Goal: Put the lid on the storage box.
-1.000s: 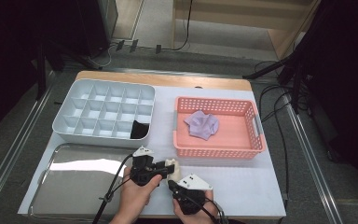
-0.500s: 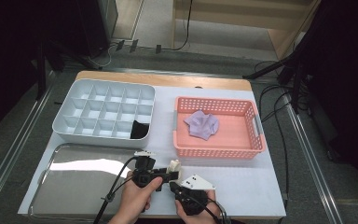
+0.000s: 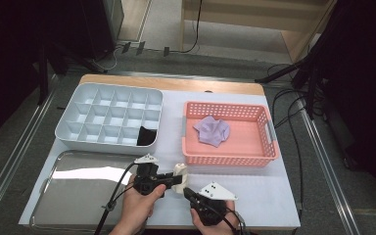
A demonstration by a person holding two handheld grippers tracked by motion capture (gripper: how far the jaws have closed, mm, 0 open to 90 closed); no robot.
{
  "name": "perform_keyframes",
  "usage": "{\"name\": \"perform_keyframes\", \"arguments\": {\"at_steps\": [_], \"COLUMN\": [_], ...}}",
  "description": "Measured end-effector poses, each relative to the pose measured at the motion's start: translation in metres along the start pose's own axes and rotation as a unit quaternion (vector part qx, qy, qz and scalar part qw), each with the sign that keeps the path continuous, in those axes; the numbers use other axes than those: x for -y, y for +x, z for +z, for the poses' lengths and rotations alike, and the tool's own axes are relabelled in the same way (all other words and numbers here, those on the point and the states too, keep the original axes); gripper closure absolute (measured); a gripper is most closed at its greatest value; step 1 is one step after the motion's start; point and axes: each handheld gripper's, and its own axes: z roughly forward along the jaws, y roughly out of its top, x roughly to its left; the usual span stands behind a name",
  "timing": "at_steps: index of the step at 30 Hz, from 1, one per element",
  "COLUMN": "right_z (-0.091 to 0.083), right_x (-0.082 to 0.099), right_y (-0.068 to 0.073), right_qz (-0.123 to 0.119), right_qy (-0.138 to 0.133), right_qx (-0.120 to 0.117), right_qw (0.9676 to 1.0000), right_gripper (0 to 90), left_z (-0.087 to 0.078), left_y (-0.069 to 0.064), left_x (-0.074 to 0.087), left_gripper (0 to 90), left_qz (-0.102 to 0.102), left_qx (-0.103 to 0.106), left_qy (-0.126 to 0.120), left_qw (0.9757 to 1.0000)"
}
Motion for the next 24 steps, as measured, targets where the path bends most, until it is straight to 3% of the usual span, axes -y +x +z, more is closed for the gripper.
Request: {"name": "perform_keyframes", "arguments": {"at_steps": [10, 16, 24], "right_z": [-0.005, -0.005, -0.004], "right_x": [-0.003, -0.004, -0.005], "right_y": [-0.007, -0.008, -0.012], "right_qz": [0.002, -0.006, -0.006], "right_qy": [-0.008, -0.008, -0.008], "right_qx": [0.013, 0.014, 0.019], "right_qw": [0.9999, 0.9999, 0.9998], "right_gripper": [87.2, 82.7, 66.5], "left_z": [-0.016, -0.029, -0.047], "left_y": [-0.003, 0.001, 0.011], "left_x": [-0.003, -0.006, -0.009], "left_gripper": [70.5, 70.4, 70.4], "left_qz": [0.023, 0.033, 0.030], "left_qx": [-0.015, -0.025, -0.034], "left_qy": [-0.013, -0.021, -0.036], "left_qw": [0.9995, 0.9989, 0.9984]}}
